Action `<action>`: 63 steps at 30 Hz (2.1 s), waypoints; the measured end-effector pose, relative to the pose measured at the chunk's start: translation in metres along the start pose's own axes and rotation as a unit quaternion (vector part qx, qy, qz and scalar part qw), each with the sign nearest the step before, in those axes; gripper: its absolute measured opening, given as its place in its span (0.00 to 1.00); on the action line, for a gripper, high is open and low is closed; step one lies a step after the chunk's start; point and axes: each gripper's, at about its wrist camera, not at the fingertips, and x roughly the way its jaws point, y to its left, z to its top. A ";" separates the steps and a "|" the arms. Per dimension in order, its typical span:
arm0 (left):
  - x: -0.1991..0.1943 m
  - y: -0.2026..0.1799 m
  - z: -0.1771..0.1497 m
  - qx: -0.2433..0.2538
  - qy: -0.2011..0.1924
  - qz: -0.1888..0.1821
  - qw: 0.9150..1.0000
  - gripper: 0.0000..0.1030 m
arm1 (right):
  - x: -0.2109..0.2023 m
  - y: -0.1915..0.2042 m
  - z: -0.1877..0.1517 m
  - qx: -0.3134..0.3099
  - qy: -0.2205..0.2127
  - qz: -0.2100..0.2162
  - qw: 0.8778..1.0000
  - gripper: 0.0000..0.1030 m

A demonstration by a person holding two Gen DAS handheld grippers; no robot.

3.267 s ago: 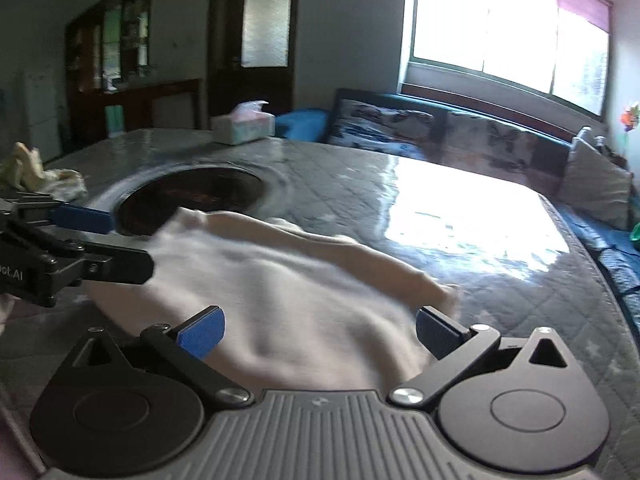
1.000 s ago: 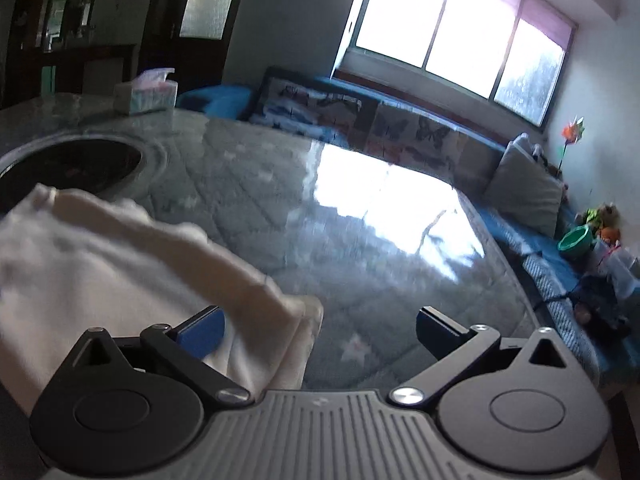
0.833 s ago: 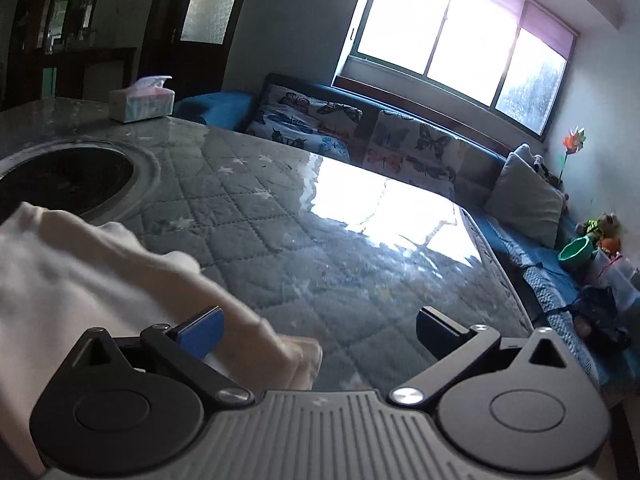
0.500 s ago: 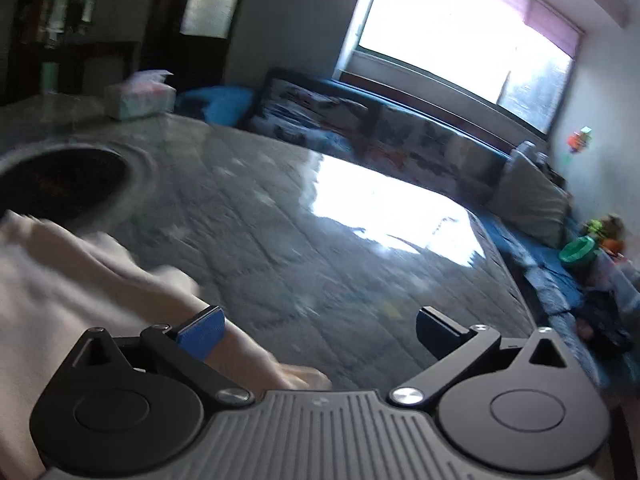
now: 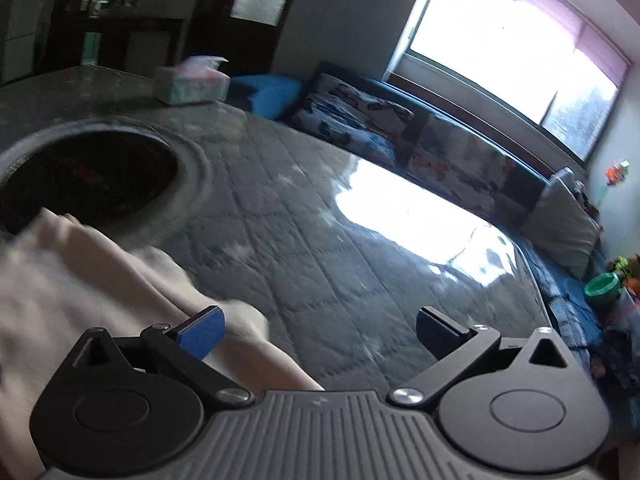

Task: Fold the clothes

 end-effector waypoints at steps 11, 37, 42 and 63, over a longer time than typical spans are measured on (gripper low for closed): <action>0.000 0.000 -0.001 -0.002 -0.004 -0.003 1.000 0.82 | 0.031 0.050 0.031 -0.044 0.014 0.033 0.998 1.00; -0.012 0.009 -0.007 -0.021 -0.010 -0.013 1.000 0.84 | 0.033 0.108 0.054 -0.081 -0.004 0.125 0.989 1.00; -0.022 0.011 -0.008 -0.023 -0.016 -0.010 1.000 0.83 | 0.030 0.115 0.061 -0.081 -0.017 0.125 0.989 1.00; -0.064 0.059 -0.018 -0.049 -0.042 0.064 0.996 0.83 | -0.042 0.121 0.024 -0.139 -0.042 0.147 0.979 1.00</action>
